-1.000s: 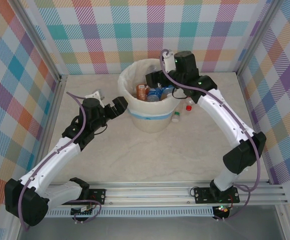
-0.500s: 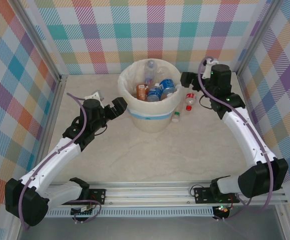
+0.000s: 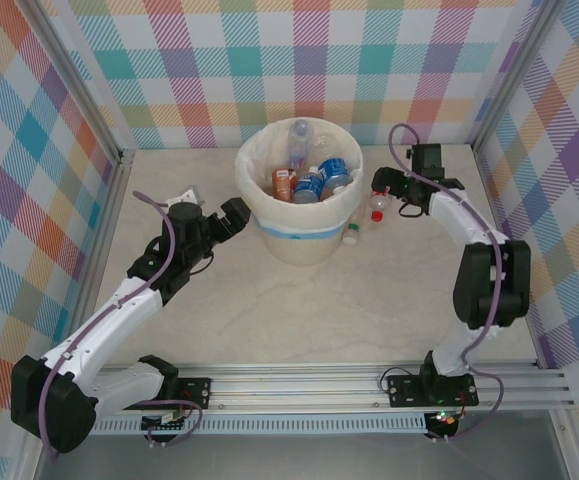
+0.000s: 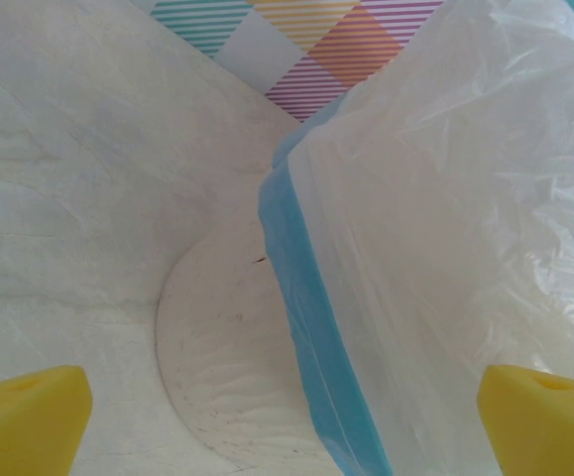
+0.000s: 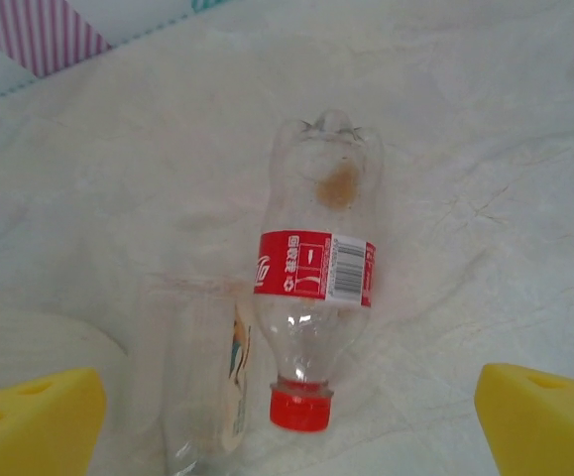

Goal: Put the plastic bottles in the bin

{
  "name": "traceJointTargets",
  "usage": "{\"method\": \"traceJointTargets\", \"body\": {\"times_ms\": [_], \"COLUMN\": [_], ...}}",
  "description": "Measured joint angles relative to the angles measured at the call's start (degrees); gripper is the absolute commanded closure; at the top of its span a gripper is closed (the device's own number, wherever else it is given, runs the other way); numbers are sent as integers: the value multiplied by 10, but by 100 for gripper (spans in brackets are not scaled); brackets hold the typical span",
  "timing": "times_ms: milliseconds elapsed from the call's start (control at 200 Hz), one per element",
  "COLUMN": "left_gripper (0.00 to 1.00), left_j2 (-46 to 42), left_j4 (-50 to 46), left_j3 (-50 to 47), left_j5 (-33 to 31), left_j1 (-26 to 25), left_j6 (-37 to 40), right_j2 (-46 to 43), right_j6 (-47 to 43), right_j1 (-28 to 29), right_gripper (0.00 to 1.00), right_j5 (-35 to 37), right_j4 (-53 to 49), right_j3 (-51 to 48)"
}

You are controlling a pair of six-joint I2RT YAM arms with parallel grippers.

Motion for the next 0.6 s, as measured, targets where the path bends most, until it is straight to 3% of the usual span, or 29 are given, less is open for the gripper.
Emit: {"method": "traceJointTargets", "body": {"times_ms": [330,600], "left_gripper": [0,0], "left_j2": [-23,-34], "left_j4": [-5,-5], "left_j3": [-10,-21], "left_j5": [-23,-40], "left_j1": [0,0], "left_j6": [0,0], "right_j2": [167,245], "right_j6": [20,28], "right_j1": [0,0], "right_gripper": [21,23], "right_j5": [2,37], "right_j4": [-16,-51], "right_j3": [118,202]}}
